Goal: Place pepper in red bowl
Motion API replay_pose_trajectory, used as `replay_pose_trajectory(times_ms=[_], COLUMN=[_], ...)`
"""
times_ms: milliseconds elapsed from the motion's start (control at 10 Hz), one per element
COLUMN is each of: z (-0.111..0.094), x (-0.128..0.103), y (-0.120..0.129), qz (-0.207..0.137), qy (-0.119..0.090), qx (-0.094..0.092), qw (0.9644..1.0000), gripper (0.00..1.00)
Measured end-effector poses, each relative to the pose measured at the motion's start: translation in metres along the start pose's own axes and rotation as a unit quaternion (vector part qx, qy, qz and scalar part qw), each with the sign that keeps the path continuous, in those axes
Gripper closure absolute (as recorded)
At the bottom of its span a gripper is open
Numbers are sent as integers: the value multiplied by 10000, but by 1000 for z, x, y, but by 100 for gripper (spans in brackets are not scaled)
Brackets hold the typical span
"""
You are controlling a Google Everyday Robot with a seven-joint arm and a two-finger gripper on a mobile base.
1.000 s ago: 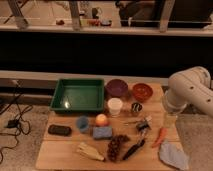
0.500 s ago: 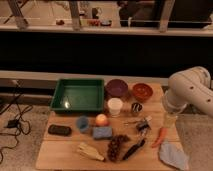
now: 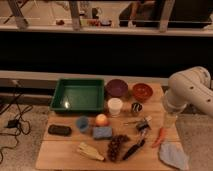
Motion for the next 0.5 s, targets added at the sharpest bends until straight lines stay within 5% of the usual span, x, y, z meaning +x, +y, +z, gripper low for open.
replay_pose_trajectory(times_ms=[500], z=[-1], x=[0], y=[0], qz=[-1], qy=[6], qx=[9], qw=[10000], gripper=[20])
